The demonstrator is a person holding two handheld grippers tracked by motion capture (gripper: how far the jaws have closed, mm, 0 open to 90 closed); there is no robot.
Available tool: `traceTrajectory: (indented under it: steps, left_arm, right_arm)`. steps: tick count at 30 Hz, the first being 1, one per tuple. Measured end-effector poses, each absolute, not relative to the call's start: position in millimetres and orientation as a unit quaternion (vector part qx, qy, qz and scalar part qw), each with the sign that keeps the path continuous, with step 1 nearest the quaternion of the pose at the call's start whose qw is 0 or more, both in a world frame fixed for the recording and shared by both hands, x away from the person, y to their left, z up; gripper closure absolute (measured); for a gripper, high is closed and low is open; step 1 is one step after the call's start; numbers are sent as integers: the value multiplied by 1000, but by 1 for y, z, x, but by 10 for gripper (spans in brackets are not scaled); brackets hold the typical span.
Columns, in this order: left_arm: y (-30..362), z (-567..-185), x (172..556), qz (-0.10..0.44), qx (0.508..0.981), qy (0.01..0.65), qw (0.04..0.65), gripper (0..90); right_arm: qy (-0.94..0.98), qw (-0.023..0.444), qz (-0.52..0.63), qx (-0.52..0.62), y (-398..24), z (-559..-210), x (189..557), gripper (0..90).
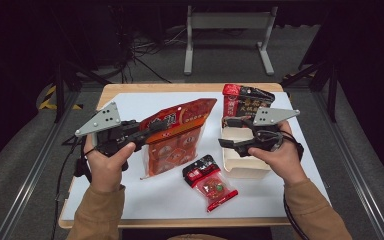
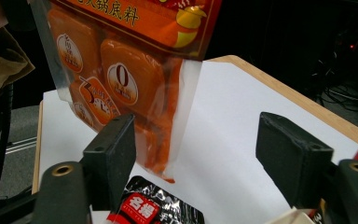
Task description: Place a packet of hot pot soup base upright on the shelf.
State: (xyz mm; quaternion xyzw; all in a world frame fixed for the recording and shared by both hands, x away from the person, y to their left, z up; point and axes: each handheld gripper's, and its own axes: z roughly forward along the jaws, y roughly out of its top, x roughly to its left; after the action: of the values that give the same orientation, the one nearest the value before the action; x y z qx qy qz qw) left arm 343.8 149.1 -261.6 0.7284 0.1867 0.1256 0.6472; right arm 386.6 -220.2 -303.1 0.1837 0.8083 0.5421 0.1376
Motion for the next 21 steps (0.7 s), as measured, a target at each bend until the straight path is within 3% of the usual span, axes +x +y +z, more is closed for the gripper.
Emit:
traceTrajectory:
  steps: [21]
  left_arm:
    - [131, -269, 344, 110, 740, 163, 644, 900]
  right_arm:
    - [812, 95, 558, 139, -180, -322, 400, 235]
